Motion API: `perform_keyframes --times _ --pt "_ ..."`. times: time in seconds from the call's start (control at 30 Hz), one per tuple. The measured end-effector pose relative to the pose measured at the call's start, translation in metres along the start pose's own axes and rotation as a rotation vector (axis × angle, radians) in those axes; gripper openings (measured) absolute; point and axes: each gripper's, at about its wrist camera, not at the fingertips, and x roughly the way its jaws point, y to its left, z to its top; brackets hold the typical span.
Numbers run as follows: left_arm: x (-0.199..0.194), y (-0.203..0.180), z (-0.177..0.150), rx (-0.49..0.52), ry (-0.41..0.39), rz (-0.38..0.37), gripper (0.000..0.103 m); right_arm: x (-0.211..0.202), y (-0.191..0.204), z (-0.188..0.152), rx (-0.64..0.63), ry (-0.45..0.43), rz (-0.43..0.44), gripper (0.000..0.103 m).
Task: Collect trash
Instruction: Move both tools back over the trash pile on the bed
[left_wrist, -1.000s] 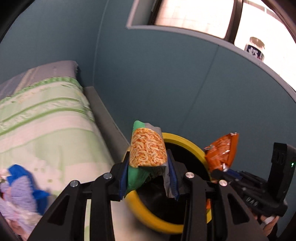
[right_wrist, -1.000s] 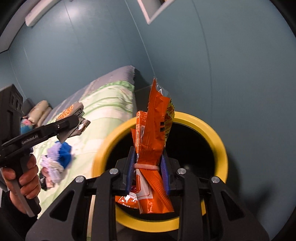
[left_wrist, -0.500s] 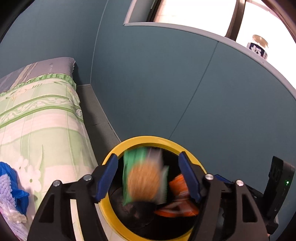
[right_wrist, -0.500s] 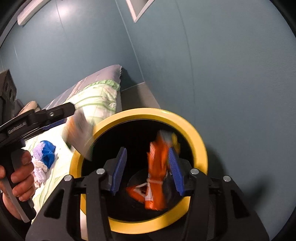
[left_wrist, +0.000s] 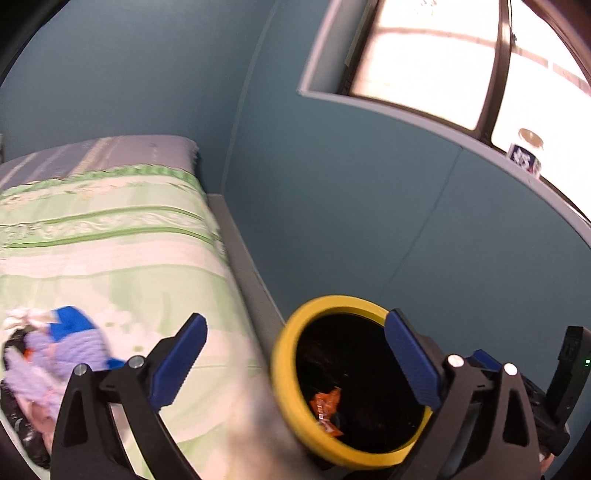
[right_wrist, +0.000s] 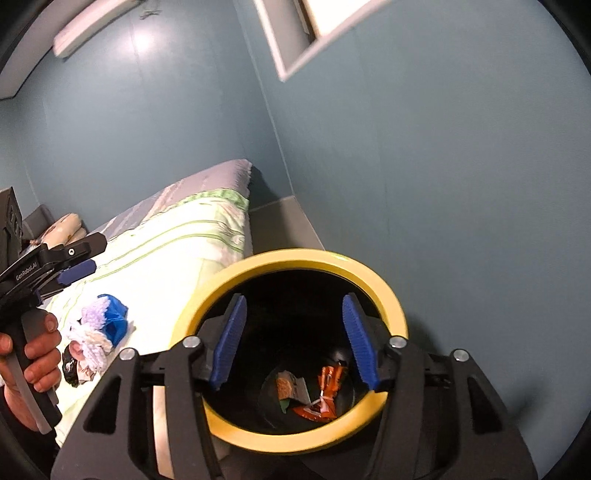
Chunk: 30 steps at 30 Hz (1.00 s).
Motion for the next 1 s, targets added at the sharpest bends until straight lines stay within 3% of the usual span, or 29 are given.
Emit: perform_keyframes --times 0.5,0.8,1.0 --pt "-0.127 0.099 -0.012 -0.08 -0.121 0.239 0.095 0.001 0.102 -0.002 -0.187 -0.009 0.162 0.065" --pt "-0.166 0.163 -0.058 -0.182 -0.141 0.397 0.095 0.028 0.171 -0.03 -0.29 0.053 0.288 0.065" --pt "-0.172 0.188 -0.084 -0.194 -0.126 0.462 0.095 0.05 0.206 -0.046 -0.355 0.095 0.337 0.065"
